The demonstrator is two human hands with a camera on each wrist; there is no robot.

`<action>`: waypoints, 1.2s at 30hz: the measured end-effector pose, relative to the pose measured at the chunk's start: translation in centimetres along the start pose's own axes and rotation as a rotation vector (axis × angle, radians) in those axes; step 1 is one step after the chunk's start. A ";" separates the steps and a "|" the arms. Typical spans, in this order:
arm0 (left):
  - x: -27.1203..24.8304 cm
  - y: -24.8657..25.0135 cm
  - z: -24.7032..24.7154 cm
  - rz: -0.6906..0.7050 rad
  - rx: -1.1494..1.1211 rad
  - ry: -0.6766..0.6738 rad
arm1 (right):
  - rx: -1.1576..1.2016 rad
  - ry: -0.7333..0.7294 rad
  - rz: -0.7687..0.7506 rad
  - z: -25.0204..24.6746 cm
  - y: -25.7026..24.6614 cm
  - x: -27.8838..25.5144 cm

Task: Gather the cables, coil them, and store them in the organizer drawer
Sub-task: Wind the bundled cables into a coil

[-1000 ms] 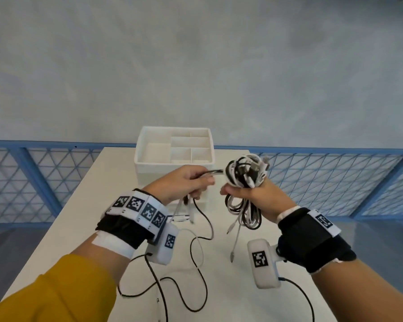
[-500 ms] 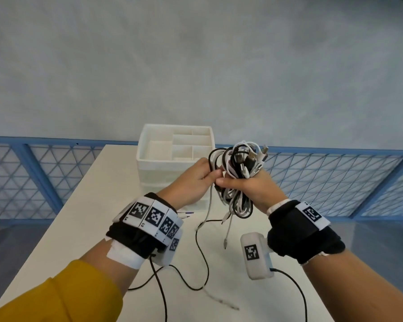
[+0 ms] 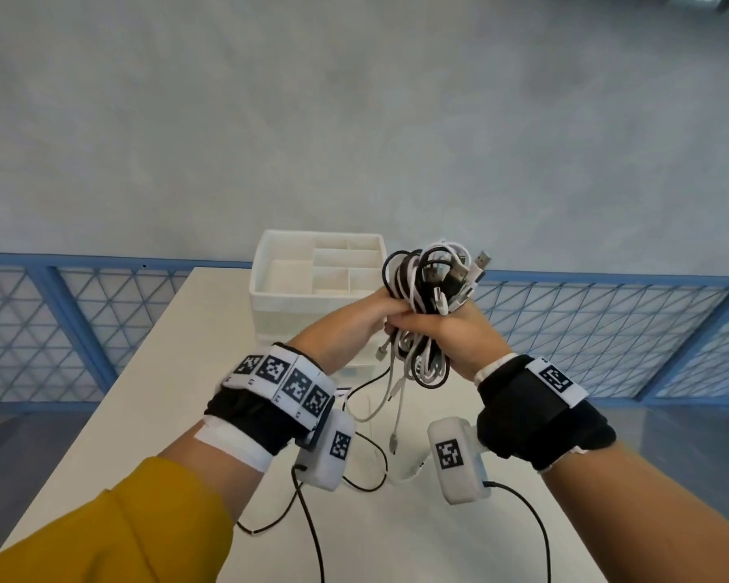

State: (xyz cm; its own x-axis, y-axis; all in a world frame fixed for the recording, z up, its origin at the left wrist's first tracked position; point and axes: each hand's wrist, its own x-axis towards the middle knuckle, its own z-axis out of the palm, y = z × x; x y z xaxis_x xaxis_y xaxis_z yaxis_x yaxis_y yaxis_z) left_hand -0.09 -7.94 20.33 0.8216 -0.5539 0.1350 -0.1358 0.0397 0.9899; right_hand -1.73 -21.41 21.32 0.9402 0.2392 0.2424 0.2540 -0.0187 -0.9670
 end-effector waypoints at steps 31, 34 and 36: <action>-0.2 0.8 -1.5 -0.062 0.245 0.205 | -0.127 -0.020 0.032 -1.5 0.8 0.3; -1.3 0.5 -3.6 -0.120 0.290 0.177 | -0.063 0.105 0.080 -2.8 0.5 0.5; -1.8 0.2 -4.9 -0.151 0.221 0.197 | -0.056 0.139 0.114 -3.8 0.1 0.4</action>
State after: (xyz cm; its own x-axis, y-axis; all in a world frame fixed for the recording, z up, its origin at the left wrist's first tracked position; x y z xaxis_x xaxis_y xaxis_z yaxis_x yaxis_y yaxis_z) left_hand 1.05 -2.87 20.50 0.9298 -0.3678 0.0139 -0.1032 -0.2242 0.9691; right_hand -0.42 -25.00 21.58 0.9849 0.0957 0.1441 0.1529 -0.0925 -0.9839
